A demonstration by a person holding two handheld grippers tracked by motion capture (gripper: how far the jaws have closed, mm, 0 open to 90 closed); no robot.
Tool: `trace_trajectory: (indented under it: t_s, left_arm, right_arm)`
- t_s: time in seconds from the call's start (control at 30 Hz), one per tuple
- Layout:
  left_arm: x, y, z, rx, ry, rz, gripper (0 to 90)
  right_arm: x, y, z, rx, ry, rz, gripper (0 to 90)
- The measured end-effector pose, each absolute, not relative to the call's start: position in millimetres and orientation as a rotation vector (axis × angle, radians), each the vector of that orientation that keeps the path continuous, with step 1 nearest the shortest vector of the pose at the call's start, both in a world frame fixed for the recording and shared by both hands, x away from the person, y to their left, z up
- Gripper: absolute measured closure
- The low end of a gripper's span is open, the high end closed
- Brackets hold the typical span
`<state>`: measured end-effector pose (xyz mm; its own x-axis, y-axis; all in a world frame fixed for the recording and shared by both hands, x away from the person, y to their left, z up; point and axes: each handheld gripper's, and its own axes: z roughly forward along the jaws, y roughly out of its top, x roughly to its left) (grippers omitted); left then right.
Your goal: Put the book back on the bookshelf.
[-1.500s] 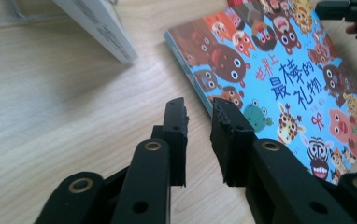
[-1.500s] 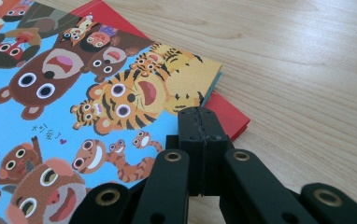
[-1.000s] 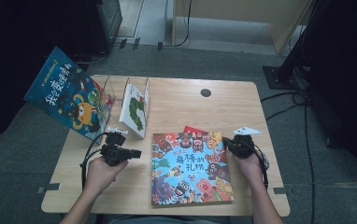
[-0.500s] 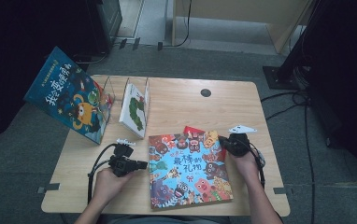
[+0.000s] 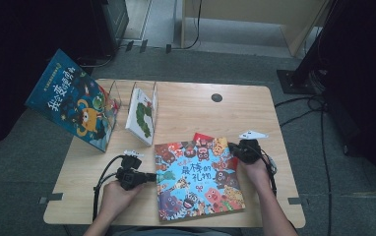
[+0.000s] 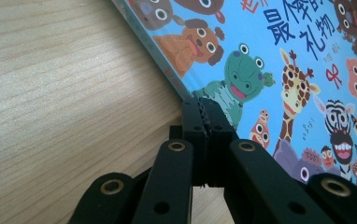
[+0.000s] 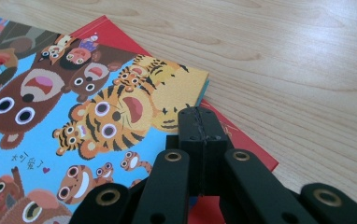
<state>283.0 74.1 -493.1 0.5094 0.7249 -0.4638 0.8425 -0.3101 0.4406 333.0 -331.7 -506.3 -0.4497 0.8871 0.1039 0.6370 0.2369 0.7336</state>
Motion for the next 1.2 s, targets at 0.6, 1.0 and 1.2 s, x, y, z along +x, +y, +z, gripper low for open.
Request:
trace_trajectory:
  t_s: [0.6, 1.0, 1.2]
  left_arm:
    - [268, 65, -495, 2.064, 1.286, -0.227, 90.0]
    - [260, 54, -494, 2.066, 1.285, -0.189, 90.0]
    - [261, 44, -495, 2.049, 1.280, -0.185, 90.0]
  right_arm:
    - [357, -322, -503, 1.473, 2.170, 1.008, 90.0]
    - [372, -317, -503, 1.452, 2.169, 0.998, 90.0]
    - [368, -329, -495, 1.446, 2.108, 1.036, 90.0]
